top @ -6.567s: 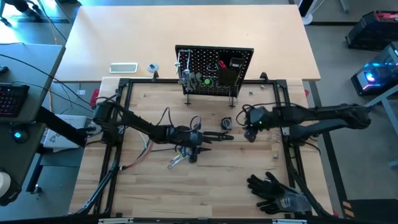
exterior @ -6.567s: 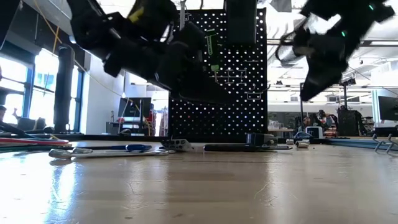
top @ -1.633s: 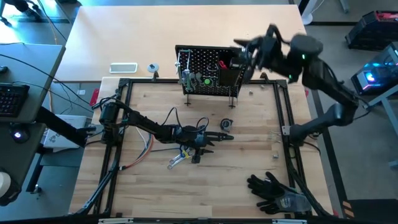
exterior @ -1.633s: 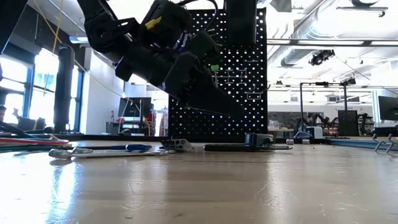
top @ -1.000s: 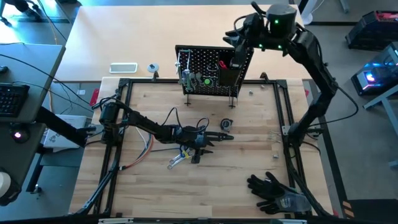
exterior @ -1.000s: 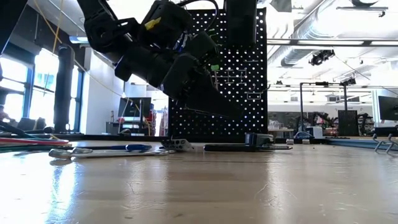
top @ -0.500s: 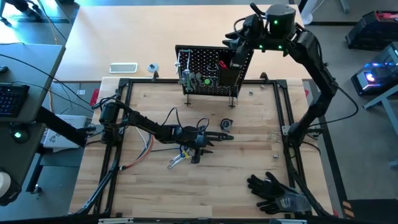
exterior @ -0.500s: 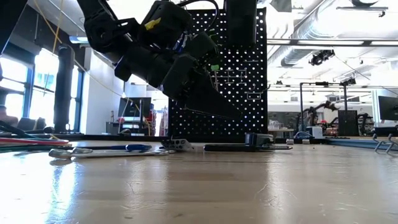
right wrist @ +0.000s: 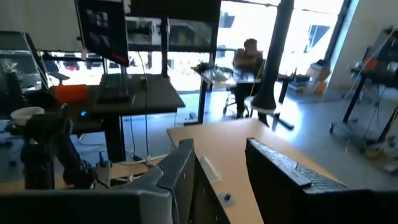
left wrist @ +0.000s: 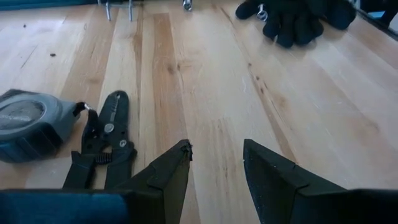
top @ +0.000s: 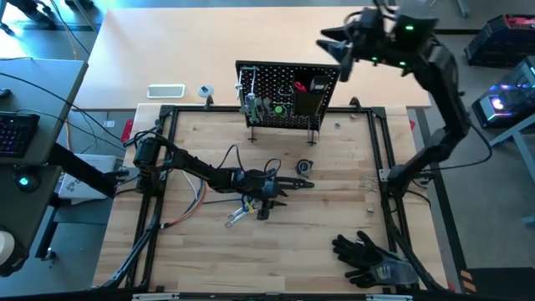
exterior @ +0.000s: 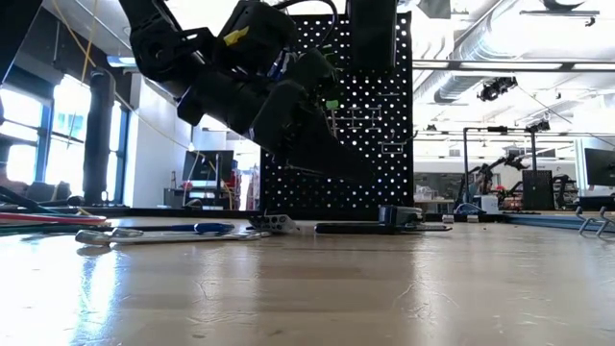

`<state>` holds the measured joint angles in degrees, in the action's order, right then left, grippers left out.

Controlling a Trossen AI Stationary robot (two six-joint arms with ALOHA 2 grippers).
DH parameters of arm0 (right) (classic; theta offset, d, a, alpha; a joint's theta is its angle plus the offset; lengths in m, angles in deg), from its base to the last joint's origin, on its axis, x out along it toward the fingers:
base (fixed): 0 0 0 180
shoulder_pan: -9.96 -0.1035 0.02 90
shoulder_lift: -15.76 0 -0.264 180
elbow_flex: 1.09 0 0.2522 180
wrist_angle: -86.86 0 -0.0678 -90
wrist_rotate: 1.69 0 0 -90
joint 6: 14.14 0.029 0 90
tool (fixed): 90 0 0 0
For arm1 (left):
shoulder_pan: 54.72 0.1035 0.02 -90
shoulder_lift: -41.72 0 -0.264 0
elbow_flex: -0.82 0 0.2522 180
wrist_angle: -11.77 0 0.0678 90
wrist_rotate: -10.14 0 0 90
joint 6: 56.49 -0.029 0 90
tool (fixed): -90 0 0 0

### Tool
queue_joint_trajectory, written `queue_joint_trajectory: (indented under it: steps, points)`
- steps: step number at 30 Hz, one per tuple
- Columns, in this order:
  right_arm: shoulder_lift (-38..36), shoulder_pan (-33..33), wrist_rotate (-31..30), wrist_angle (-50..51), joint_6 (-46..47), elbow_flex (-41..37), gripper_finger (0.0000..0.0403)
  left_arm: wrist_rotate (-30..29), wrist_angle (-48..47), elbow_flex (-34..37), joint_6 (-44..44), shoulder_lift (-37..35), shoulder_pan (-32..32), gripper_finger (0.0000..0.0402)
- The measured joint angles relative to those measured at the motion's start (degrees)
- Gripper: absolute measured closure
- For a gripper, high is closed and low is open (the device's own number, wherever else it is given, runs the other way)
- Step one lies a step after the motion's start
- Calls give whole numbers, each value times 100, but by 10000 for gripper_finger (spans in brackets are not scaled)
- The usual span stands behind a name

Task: Hang tools onto peg board
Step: Put the socket into the black bin on the peg board

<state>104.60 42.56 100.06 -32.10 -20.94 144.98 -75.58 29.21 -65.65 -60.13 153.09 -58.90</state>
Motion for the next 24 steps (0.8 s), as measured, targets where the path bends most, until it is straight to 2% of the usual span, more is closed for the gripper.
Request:
queue_joint_trajectory:
  steps: [6,13,18,21,24]
  points:
    - [-539,-418,-12,302,-216,4,265,123,490,0,2,0,0,260]
    - [-891,-1252,-9,2034,-182,4,265,121,767,0,-2,0,4,260]
    - [-930,-1845,-15,3430,251,4,265,121,777,0,42,0,4,260]
    - [-855,-2238,-284,4148,645,0,265,136,829,0,62,0,-4,260]
    - [-798,-2665,-611,4208,1129,-175,265,167,868,0,61,0,-30,260]
